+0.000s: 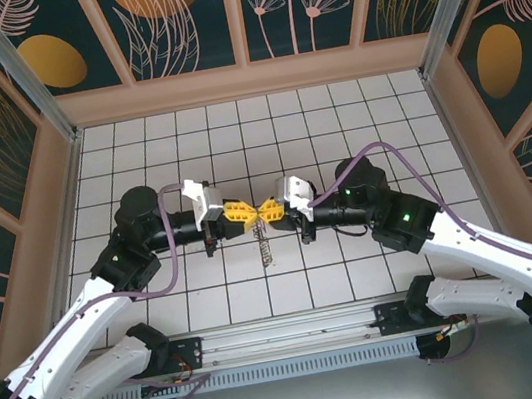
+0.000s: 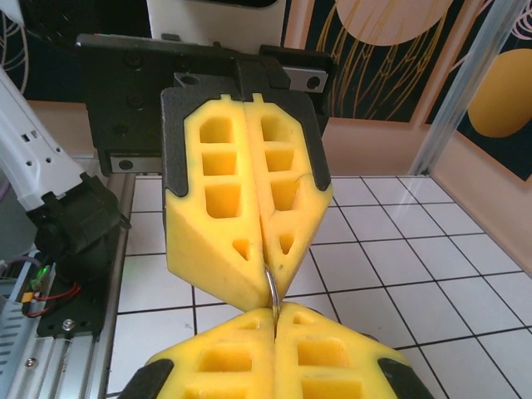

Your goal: Put the keys on the keyring

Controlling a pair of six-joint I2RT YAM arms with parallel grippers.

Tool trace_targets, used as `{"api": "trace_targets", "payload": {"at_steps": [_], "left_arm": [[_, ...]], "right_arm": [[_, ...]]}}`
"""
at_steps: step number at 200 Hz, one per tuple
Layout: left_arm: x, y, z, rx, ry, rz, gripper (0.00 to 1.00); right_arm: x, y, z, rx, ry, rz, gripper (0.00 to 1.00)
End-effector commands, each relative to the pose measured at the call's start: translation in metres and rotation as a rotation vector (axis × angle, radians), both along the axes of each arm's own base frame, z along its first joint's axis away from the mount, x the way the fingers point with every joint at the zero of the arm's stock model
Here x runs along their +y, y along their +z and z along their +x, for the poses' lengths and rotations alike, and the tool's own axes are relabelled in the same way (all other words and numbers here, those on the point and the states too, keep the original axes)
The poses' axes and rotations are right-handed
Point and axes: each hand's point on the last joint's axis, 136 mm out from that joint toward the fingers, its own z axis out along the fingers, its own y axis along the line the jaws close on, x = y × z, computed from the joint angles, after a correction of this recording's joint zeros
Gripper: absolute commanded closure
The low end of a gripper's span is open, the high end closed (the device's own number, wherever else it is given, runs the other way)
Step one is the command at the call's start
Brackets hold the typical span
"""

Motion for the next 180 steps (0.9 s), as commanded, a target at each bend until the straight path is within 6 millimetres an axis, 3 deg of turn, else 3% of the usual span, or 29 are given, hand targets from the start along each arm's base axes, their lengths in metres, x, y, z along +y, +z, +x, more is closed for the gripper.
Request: {"api": "trace_targets", "payload": {"at_steps": [1, 39, 50, 56, 100, 107, 139, 172, 180], "left_arm": [[-0.001, -0.01, 0.017, -0.009, 0.075, 0.087, 0.99], [-0.002, -0.03, 0.032, 0.016, 0.108, 0.203, 0.9], [-0.002, -0.045, 0.036, 0.039, 0.12, 0.251, 0.89], [-0.003, -0.039, 0.041, 0.029, 0.134, 0.255, 0.89], [-0.006, -0.054, 0.056, 0.08, 0.171, 0.312, 0.96], [-0.006, -0.055, 0.056, 0.084, 0.175, 0.31, 1.0], [-0.007, -0.047, 0.053, 0.077, 0.172, 0.266, 1.0], [-0.009, -0.025, 0.05, 0.057, 0.17, 0.173, 1.0], [-0.009, -0.031, 0.048, 0.07, 0.164, 0.166, 1.0]], "right_arm": [[0.001, 0.009, -0.003, -0.058, 0.017, -0.018, 1.0], [0.007, -0.01, 0.016, -0.058, -0.036, -0.154, 1.0], [0.01, -0.014, 0.021, -0.058, -0.049, -0.191, 1.0], [0.012, -0.015, 0.022, -0.06, -0.055, -0.205, 1.0], [0.019, -0.006, 0.026, -0.088, -0.076, -0.205, 1.0], [0.02, -0.006, 0.025, -0.086, -0.074, -0.205, 1.0], [0.018, -0.008, 0.019, -0.071, -0.058, -0.184, 1.0], [0.012, -0.008, 0.012, -0.037, -0.051, -0.127, 1.0], [0.011, -0.008, 0.011, -0.027, -0.048, -0.112, 1.0]]}}
